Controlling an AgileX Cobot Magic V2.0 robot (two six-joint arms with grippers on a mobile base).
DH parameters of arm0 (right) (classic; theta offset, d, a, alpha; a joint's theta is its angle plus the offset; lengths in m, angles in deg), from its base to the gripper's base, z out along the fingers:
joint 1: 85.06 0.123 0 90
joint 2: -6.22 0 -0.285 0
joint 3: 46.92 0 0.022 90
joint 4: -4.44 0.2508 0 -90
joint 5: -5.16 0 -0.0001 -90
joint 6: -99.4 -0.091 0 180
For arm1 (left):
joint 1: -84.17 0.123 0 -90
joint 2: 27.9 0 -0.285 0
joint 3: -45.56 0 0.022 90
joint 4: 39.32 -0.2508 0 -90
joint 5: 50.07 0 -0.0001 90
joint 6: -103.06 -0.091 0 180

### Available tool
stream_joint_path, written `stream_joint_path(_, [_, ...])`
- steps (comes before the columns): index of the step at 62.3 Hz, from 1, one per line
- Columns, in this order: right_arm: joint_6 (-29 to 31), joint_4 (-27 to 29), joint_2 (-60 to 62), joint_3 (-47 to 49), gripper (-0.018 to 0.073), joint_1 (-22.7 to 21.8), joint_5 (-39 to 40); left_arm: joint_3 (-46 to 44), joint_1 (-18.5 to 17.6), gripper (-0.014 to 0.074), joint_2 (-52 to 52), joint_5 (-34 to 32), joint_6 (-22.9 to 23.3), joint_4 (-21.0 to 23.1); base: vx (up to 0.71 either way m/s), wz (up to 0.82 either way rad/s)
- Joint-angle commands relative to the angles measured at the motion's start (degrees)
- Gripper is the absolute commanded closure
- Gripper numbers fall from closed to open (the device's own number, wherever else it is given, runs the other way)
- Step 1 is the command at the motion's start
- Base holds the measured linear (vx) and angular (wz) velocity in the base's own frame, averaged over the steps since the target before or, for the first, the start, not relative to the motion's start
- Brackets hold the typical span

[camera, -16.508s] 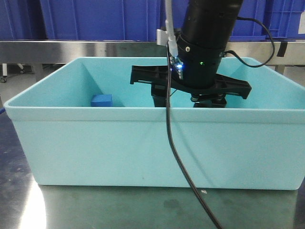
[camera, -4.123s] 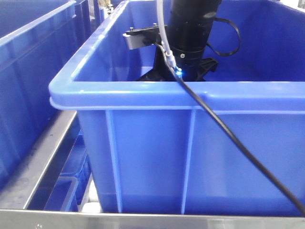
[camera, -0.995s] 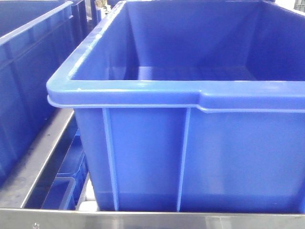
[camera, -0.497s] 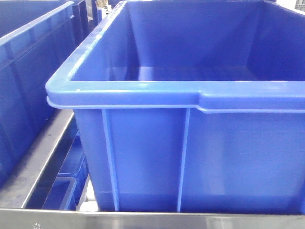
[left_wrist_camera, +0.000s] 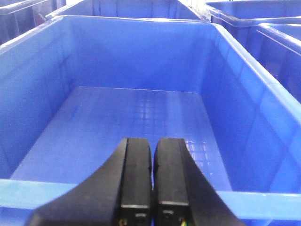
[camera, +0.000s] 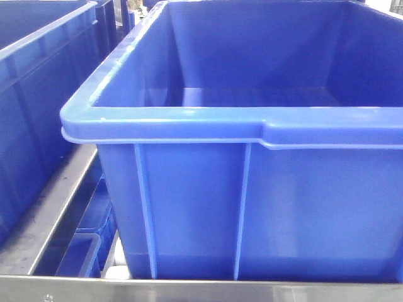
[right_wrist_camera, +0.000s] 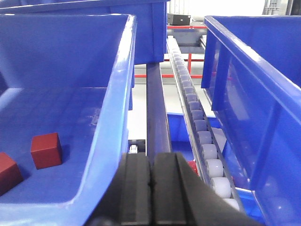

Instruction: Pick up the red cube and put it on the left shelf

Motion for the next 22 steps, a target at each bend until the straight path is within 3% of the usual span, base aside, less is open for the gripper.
stream_joint_path(1, [0.31, 0.19, 1.09, 1.39, 0.051, -0.17, 5.33, 1.36, -0.27, 0.0495, -0.78, -4.32, 0.42, 0.27, 0.0, 0.0])
stream_joint_path(22, [0.31, 0.19, 1.09, 1.39, 0.051, -0.17, 5.33, 1.36, -0.27, 0.0495, -0.78, -4.32, 0.42, 0.27, 0.0, 0.0])
